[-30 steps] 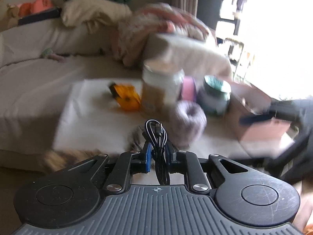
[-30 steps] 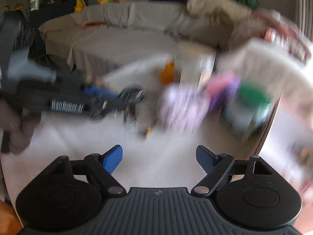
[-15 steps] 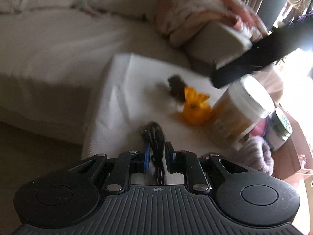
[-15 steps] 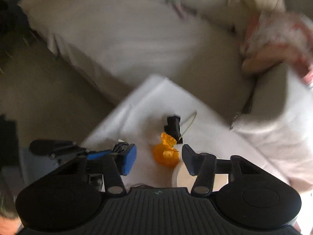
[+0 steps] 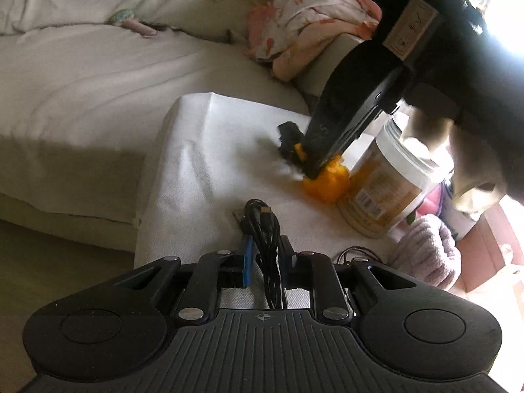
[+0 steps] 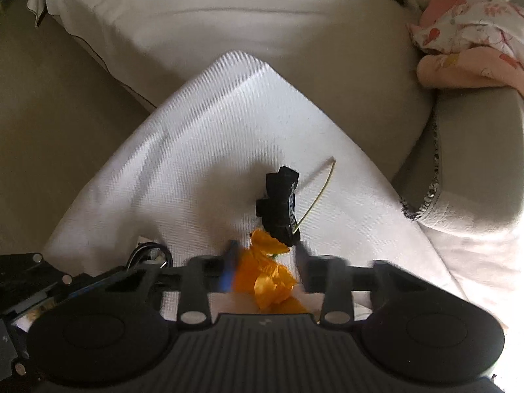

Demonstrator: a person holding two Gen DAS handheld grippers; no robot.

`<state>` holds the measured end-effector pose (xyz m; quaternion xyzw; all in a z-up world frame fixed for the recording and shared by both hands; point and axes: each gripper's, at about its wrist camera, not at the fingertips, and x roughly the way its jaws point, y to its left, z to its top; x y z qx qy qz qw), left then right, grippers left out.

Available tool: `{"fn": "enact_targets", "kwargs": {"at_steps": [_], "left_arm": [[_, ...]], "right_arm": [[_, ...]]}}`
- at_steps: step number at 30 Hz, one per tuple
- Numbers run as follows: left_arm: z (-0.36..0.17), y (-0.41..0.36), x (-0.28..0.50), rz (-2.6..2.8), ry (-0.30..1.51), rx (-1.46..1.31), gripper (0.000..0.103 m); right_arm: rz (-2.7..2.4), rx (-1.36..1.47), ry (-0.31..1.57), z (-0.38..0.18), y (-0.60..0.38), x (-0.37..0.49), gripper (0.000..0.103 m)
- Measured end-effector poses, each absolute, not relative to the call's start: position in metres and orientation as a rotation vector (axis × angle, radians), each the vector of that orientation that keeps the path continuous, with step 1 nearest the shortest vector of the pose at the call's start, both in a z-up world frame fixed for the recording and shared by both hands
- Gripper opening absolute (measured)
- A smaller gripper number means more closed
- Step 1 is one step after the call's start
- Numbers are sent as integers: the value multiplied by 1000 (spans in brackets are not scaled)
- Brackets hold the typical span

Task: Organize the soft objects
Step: 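Grasp the orange flower with the right tool while the left tool holds the black cable, then carry the cable and flower over the pink box and open both tools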

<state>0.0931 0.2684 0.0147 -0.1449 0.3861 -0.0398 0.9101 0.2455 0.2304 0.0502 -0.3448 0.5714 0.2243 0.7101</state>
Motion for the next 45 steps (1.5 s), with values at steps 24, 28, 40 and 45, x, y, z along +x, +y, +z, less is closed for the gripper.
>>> {"fn": "enact_targets", "kwargs": {"at_steps": [24, 28, 40, 45], "left_arm": [[74, 274, 117, -85, 651, -290, 16], [129, 267, 137, -100, 557, -286, 16], [186, 86, 178, -461, 573, -244, 16], [158, 8, 186, -633, 677, -247, 17]], "right_arm": [[687, -379, 900, 204, 128, 205, 11], [674, -313, 815, 234, 81, 201, 11], [502, -49, 613, 256, -167, 168, 11], [493, 48, 683, 201, -247, 149, 11]]}}
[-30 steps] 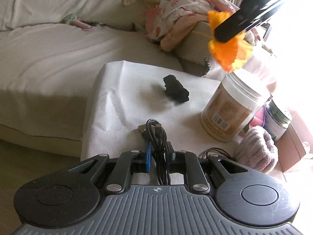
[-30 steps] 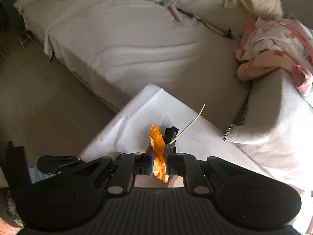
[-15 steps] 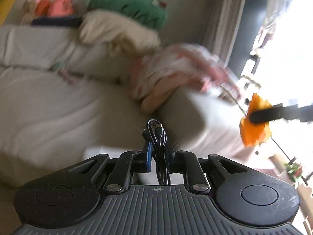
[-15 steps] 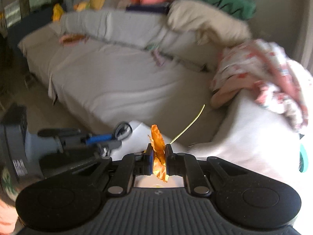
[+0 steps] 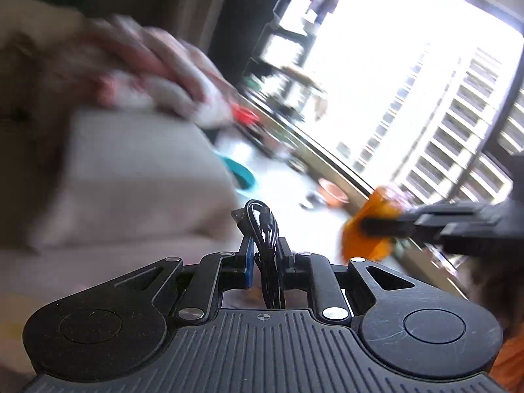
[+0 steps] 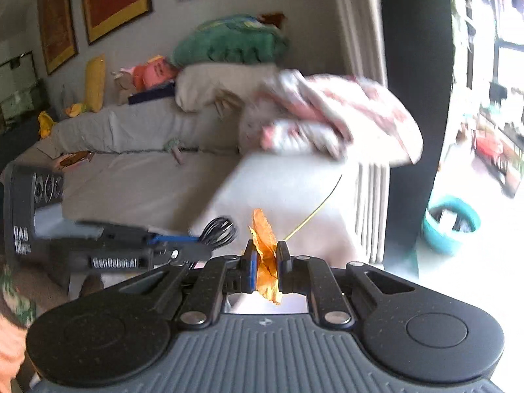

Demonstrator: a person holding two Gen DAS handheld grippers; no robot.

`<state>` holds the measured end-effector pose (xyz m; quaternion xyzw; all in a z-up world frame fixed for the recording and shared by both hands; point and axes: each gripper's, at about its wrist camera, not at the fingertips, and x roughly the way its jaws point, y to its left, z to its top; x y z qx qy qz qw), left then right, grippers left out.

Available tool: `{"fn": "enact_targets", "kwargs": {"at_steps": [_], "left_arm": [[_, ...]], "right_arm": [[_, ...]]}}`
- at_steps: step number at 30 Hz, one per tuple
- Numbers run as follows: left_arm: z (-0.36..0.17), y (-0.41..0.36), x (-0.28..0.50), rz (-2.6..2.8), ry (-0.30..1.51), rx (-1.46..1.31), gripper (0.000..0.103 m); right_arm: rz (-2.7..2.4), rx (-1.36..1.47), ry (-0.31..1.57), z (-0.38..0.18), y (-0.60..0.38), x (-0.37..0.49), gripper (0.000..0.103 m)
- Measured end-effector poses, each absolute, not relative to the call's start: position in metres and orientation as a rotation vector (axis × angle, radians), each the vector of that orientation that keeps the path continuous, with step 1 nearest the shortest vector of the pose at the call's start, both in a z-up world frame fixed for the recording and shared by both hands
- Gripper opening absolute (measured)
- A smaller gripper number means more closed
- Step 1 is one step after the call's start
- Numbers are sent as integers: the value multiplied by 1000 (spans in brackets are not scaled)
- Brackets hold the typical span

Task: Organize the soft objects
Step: 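Carry the cable and flower over the pink box and open both tools, then grasp the small black clip on the table with the left tool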

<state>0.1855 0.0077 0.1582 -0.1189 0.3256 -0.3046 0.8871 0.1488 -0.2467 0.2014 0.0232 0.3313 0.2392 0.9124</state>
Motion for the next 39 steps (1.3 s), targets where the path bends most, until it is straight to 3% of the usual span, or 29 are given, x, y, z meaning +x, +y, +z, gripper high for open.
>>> {"fn": "enact_targets", "kwargs": {"at_steps": [4, 8, 10, 16, 23, 28, 34, 39], "left_arm": [[124, -24, 197, -627, 811, -268, 17], [102, -30, 199, -601, 881, -218, 17], [102, -19, 194, -589, 878, -216, 17], [126, 51, 162, -451, 805, -223, 17], [128, 189, 81, -100, 765, -273, 17], [102, 265, 35, 78, 834, -436, 17], [58, 304, 6, 139, 927, -577, 17], [36, 320, -4, 190, 870, -710, 17]], "right_arm": [[528, 133, 799, 139, -276, 145, 15], [503, 170, 839, 106, -284, 143, 30], [504, 158, 835, 103, -279, 140, 33], [497, 112, 789, 110, -262, 128, 44], [540, -28, 723, 118, -204, 107, 52], [616, -128, 684, 115, -141, 90, 53], [763, -224, 676, 104, -63, 70, 53], [820, -284, 705, 84, -19, 56, 53]]}}
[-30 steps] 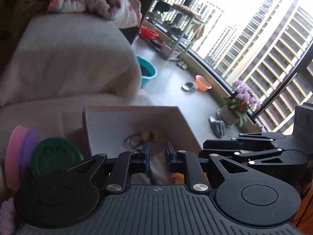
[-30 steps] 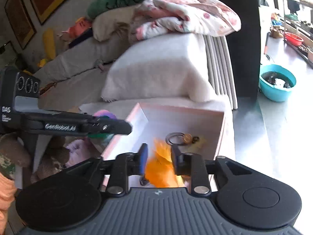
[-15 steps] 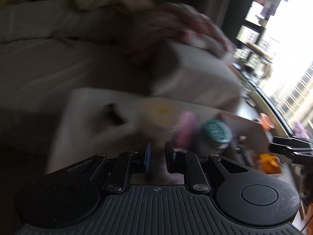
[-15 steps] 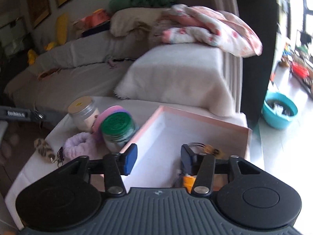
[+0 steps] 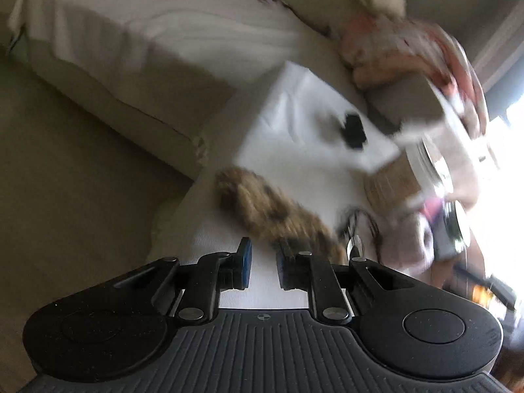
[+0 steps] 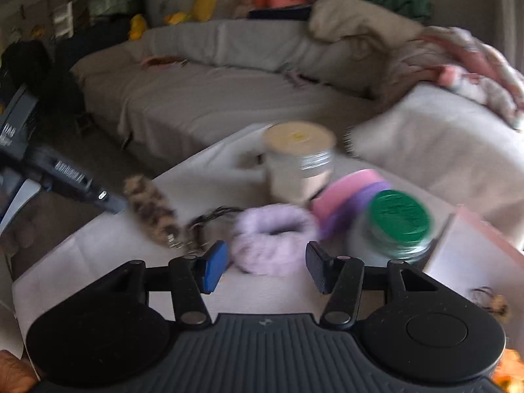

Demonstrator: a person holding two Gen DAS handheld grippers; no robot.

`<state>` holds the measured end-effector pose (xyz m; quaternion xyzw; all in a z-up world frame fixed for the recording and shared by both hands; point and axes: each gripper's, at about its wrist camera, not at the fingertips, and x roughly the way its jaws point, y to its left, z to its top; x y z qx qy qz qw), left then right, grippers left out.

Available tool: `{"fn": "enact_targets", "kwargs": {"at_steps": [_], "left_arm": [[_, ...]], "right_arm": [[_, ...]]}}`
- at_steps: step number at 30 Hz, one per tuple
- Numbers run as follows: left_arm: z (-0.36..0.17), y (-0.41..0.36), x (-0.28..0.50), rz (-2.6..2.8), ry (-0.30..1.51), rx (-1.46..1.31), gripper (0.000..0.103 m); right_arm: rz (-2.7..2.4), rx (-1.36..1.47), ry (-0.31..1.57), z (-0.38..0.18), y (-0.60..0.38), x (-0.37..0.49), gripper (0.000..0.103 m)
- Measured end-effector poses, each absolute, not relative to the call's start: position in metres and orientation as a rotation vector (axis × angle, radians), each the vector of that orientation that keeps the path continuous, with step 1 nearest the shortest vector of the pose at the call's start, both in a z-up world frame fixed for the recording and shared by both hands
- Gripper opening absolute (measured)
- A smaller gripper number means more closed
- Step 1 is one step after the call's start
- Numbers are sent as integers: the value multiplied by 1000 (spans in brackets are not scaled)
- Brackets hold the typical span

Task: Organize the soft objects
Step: 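Grasp the small black clip on the table with the left tool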

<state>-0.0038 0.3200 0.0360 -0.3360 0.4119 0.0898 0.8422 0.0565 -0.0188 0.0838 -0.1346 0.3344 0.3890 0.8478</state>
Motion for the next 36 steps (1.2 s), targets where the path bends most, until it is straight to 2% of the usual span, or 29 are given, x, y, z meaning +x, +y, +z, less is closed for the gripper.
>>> {"fn": "enact_targets", "kwargs": {"at_steps": [6, 16, 23, 27, 31, 36], "left_arm": [[28, 319, 24, 218, 769, -723, 17], [33, 238, 89, -68, 766, -431, 19], [43, 194, 63, -203, 780, -208, 19], [62, 210, 26, -20, 684, -266, 19], [58, 235, 10, 103, 734, -401, 19], [52, 249, 19, 98, 737, -444, 19]], "right_arm": [[807, -299, 750, 58, -15, 44, 53], [761, -265, 794, 23, -40, 29, 54], [751, -267, 731, 18, -43, 13, 60], [750, -251, 709, 16, -43, 10, 67], [746, -245, 690, 13, -42, 9, 69], [768, -232, 718, 27, -40, 13, 69]]}}
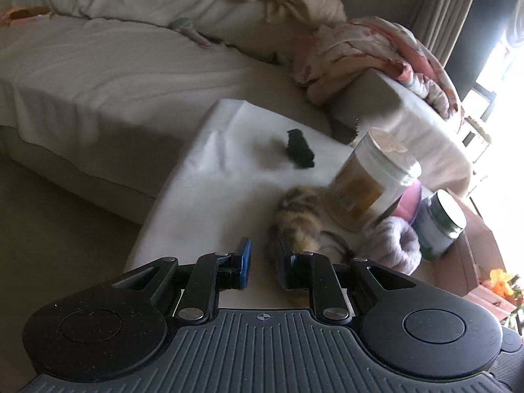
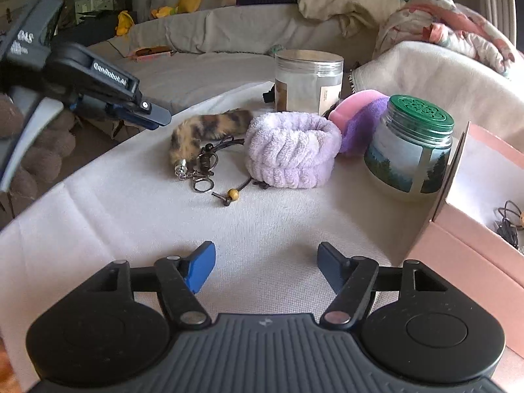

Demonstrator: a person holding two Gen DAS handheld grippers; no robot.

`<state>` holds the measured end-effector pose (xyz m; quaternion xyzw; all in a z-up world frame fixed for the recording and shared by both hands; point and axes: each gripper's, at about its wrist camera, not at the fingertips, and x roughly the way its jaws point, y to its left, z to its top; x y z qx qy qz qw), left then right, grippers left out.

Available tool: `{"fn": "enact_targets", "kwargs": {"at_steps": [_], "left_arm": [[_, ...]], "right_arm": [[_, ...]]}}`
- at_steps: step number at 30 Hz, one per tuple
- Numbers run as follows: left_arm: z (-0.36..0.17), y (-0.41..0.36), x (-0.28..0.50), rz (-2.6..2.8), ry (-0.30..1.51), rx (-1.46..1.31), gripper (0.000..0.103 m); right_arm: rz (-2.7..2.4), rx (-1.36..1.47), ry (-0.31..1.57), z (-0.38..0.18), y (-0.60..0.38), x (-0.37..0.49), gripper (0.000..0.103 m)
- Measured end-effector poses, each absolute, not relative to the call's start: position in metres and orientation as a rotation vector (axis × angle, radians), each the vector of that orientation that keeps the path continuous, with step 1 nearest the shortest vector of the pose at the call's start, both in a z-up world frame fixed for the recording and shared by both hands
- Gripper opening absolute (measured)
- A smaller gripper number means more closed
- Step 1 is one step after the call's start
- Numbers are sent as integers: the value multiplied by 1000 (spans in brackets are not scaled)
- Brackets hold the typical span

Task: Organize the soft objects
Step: 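Grasp the small black clip on the table with the left tool, then lift the black clip with the left tool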

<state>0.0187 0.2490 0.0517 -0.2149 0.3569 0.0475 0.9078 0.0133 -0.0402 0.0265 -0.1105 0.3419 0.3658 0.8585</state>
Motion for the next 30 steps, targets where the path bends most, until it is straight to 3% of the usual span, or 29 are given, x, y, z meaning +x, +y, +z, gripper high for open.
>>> {"fn": "enact_targets", "kwargs": {"at_steps": [5, 14, 30], "left_arm": [[75, 259, 80, 4, 712, -410, 19], [66, 271, 216, 59, 903, -446, 19], [37, 238, 247, 72, 942, -307, 24]], "right_arm": [[781, -323, 644, 61, -25, 18, 69], [829, -339, 679, 56, -11, 19, 69], [760, -310, 721, 42, -31, 34, 69]]}}
